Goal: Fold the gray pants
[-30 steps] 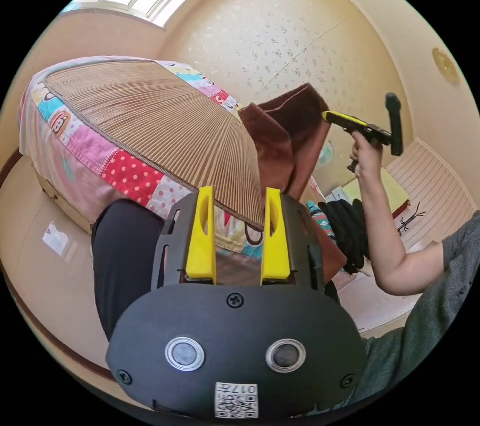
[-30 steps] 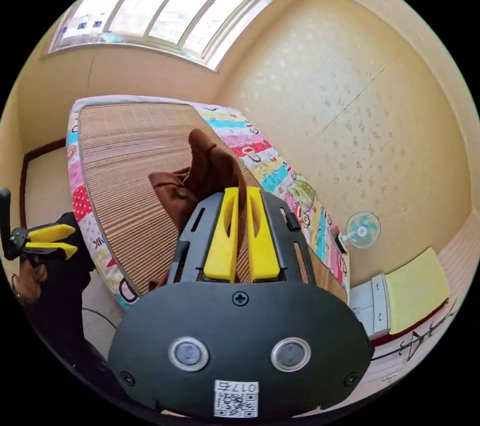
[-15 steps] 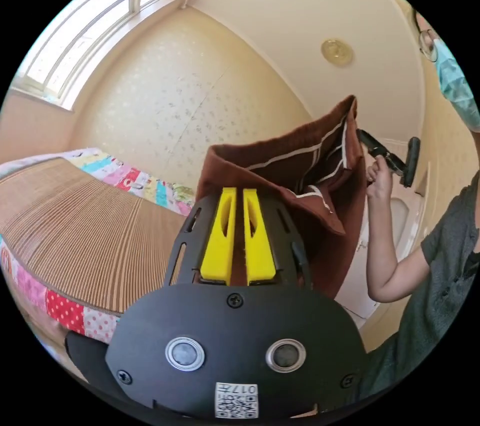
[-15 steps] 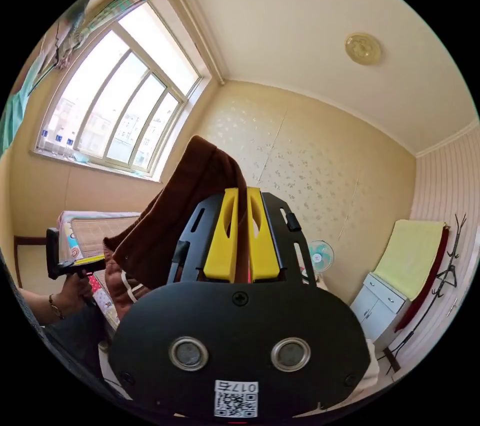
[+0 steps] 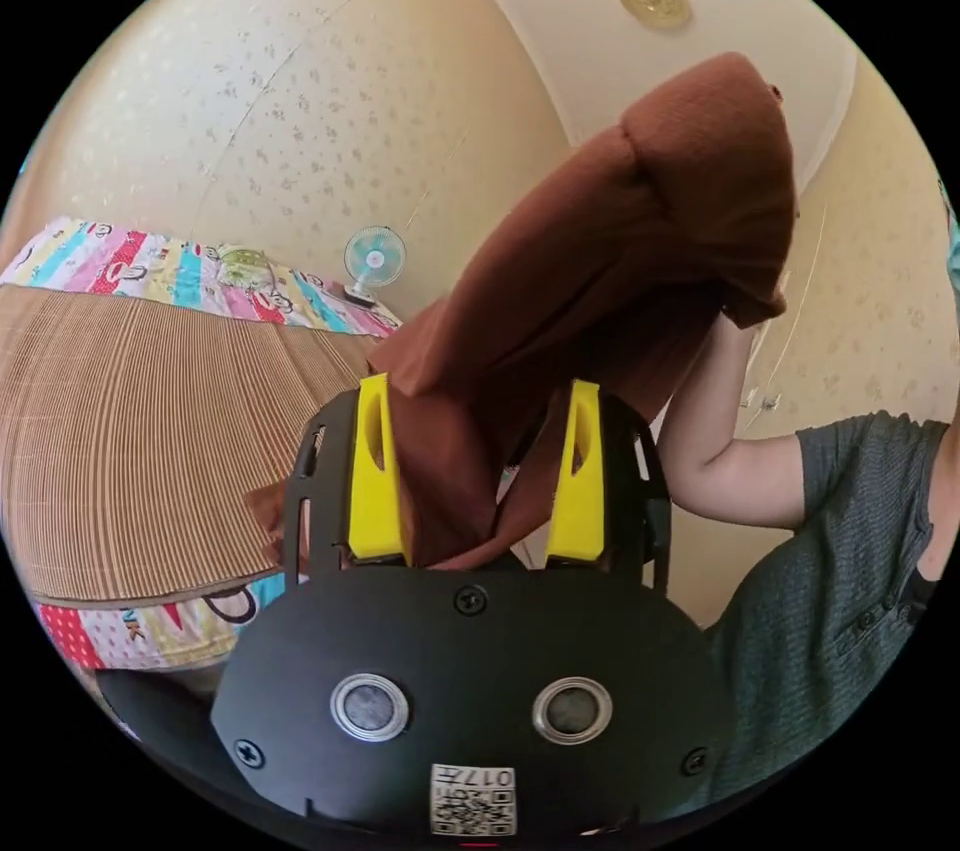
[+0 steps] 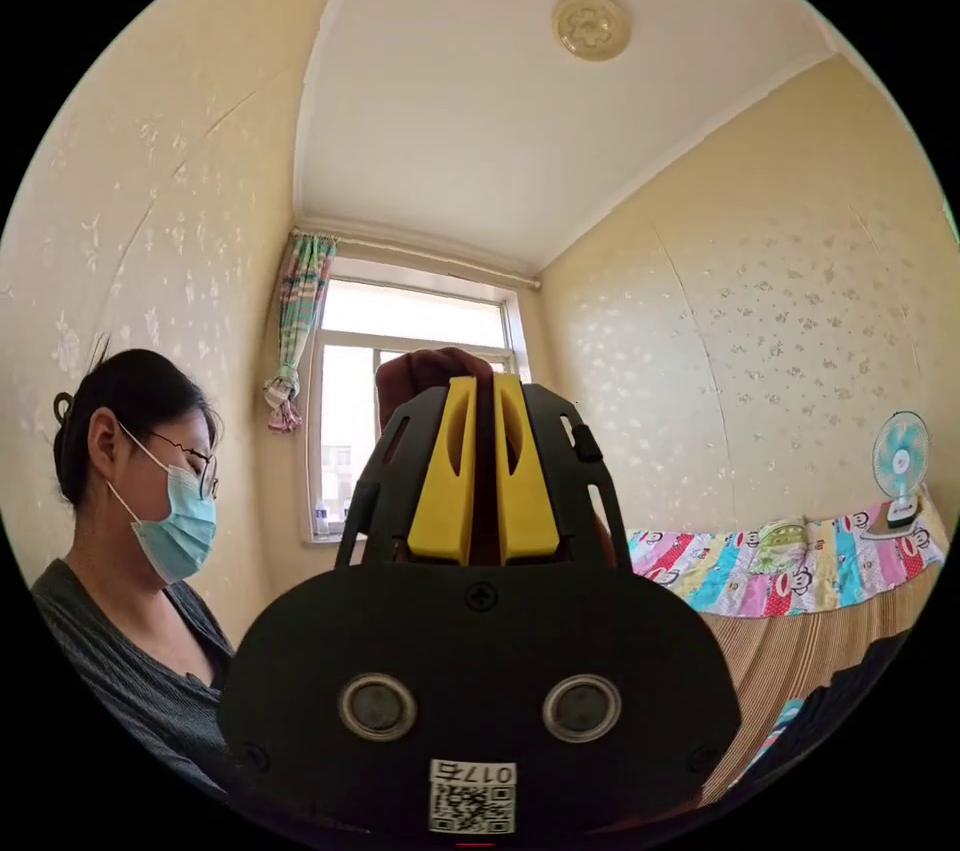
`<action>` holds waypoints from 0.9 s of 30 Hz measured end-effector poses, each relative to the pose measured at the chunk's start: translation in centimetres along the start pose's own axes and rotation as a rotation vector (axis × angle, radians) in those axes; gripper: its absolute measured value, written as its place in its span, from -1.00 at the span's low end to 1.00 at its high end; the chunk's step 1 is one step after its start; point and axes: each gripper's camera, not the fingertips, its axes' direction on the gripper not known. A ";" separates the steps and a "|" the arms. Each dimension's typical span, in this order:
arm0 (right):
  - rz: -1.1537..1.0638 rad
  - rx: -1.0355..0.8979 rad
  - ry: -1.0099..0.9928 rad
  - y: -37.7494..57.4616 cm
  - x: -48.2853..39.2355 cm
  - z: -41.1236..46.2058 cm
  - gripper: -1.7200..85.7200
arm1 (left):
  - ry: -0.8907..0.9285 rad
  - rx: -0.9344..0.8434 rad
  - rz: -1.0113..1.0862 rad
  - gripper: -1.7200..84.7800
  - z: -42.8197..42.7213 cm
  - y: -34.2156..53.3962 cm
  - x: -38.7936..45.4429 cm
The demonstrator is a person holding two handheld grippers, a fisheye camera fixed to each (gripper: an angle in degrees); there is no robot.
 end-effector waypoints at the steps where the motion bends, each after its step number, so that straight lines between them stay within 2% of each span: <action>1: -0.007 0.002 0.014 -0.4 -0.4 -0.7 -0.89 | -0.043 0.086 0.052 -0.61 -1.3 -1.4 2.3; 3: -0.026 0.018 0.024 -1.2 -0.9 -2.2 -0.89 | -0.089 0.157 0.102 -0.74 -3.1 -4.2 4.9; 6: -0.065 0.055 0.074 -3.2 -1.4 -5.3 -0.89 | -0.011 0.238 0.178 -0.88 -6.8 -10.5 7.5; 9: -0.077 0.067 0.079 -5.6 -1.0 -7.2 -0.90 | 0.086 0.345 0.198 -0.89 -10.4 -17.3 9.3; 11: -0.103 0.025 0.038 -7.7 -0.4 -7.3 -0.90 | 0.066 0.424 0.237 -0.89 -12.1 -20.9 10.9; 13: -0.110 -0.006 0.028 -8.9 0.0 -6.7 -0.90 | -0.027 0.523 0.304 -0.89 -13.9 -24.9 13.7; 16: -0.105 -0.030 0.016 -9.3 1.2 -5.4 -0.90 | 0.007 0.610 0.387 -0.88 -15.9 -27.7 15.7; 21: -0.061 -0.094 0.107 -5.2 4.6 -2.6 -0.89 | -0.099 0.544 0.475 -0.87 -15.3 -28.5 15.1; 25: 0.038 -0.225 0.157 0.3 12.7 3.2 -0.89 | -0.182 0.418 0.317 -0.87 -9.4 -29.0 6.7; 27: 0.115 -0.294 0.190 1.1 18.9 7.7 -0.89 | -0.247 0.316 0.277 -0.87 -4.9 -33.1 1.3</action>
